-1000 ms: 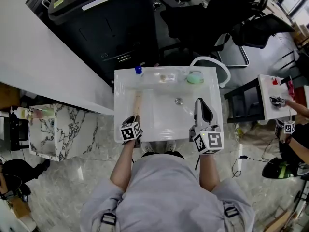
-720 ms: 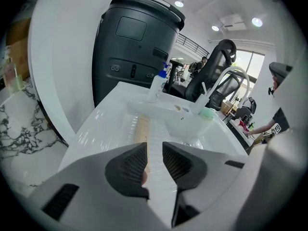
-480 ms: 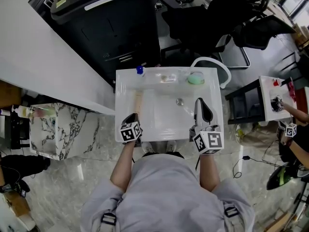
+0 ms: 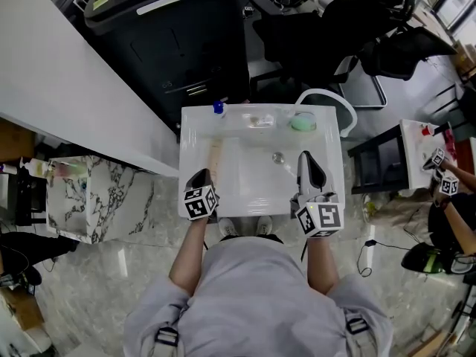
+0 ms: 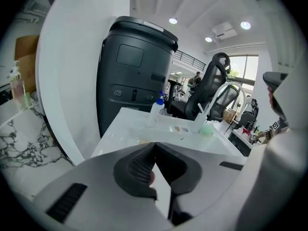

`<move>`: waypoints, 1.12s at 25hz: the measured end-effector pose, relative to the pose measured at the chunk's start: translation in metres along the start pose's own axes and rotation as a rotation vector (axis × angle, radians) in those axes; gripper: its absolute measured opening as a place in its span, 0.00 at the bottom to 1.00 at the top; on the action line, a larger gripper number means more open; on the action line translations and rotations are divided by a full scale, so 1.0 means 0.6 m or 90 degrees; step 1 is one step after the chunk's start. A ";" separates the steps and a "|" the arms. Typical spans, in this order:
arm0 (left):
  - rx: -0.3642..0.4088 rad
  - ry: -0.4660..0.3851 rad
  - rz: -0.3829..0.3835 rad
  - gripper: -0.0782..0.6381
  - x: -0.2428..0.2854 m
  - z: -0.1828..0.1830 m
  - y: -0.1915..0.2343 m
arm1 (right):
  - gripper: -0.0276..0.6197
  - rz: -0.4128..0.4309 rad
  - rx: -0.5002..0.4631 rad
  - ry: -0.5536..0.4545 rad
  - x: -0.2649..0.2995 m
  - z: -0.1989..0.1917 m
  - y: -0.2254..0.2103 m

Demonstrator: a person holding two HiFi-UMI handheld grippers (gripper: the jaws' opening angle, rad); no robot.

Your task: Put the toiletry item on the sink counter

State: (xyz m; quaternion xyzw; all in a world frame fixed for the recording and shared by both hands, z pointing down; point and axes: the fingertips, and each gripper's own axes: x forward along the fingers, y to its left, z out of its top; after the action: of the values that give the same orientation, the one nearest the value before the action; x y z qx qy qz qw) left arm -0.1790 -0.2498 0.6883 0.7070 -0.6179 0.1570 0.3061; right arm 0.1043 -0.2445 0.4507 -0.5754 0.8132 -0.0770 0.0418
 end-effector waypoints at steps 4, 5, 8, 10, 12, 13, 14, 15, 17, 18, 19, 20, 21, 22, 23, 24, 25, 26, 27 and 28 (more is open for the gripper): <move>0.008 -0.039 -0.006 0.12 -0.017 0.037 -0.011 | 0.04 0.008 -0.003 -0.001 -0.001 0.002 0.007; 0.010 -0.050 -0.008 0.12 -0.022 0.047 -0.014 | 0.04 0.010 -0.003 -0.001 -0.001 0.002 0.010; 0.018 -0.085 -0.013 0.12 -0.037 0.077 -0.026 | 0.04 0.017 -0.004 -0.001 -0.003 0.002 0.017; 0.025 -0.108 -0.017 0.12 -0.049 0.098 -0.034 | 0.04 0.021 -0.005 -0.002 -0.004 0.002 0.021; 0.033 -0.130 -0.021 0.12 -0.062 0.120 -0.043 | 0.04 0.025 -0.006 -0.003 -0.005 0.003 0.022; 0.038 -0.141 -0.022 0.12 -0.069 0.130 -0.048 | 0.04 0.026 -0.006 -0.004 -0.005 0.005 0.022; 0.043 -0.152 -0.024 0.12 -0.076 0.141 -0.053 | 0.04 0.027 -0.006 -0.004 -0.006 0.006 0.022; 0.047 -0.164 -0.025 0.12 -0.084 0.151 -0.058 | 0.04 0.027 -0.005 -0.005 -0.007 0.007 0.022; 0.055 -0.186 -0.028 0.12 -0.099 0.170 -0.068 | 0.04 0.027 -0.005 -0.006 -0.010 0.009 0.022; 0.060 -0.197 -0.029 0.12 -0.106 0.179 -0.072 | 0.04 0.027 -0.005 -0.007 -0.011 0.009 0.023; 0.067 -0.207 -0.030 0.12 -0.113 0.187 -0.077 | 0.04 0.028 -0.005 -0.007 -0.012 0.009 0.023; 0.076 -0.217 -0.029 0.12 -0.120 0.196 -0.082 | 0.04 0.028 -0.005 -0.007 -0.013 0.009 0.023; 0.084 -0.226 -0.029 0.12 -0.126 0.204 -0.086 | 0.04 0.028 -0.006 -0.008 -0.013 0.009 0.023; 0.091 -0.235 -0.029 0.12 -0.132 0.211 -0.090 | 0.04 0.028 -0.006 -0.008 -0.014 0.009 0.022; 0.094 -0.245 -0.030 0.12 -0.139 0.219 -0.094 | 0.04 0.028 -0.006 -0.008 -0.014 0.009 0.022; 0.097 -0.255 -0.031 0.12 -0.147 0.227 -0.097 | 0.04 0.028 -0.005 -0.008 -0.014 0.009 0.023; 0.099 -0.264 -0.032 0.12 -0.155 0.235 -0.101 | 0.04 0.027 -0.004 -0.009 -0.015 0.009 0.023; 0.103 -0.274 -0.033 0.12 -0.163 0.242 -0.105 | 0.04 0.027 -0.002 -0.010 -0.015 0.009 0.023; 0.108 -0.284 -0.034 0.12 -0.170 0.250 -0.109 | 0.04 0.027 -0.002 -0.010 -0.016 0.009 0.023; 0.113 -0.293 -0.034 0.12 -0.178 0.256 -0.114 | 0.04 0.026 -0.002 -0.010 -0.018 0.009 0.022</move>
State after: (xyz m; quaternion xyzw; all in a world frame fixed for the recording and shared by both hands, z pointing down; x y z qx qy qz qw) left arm -0.1568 -0.2600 0.4906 0.7643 -0.6362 0.0373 0.0980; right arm 0.0964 -0.2307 0.4431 -0.5594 0.8245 -0.0704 0.0492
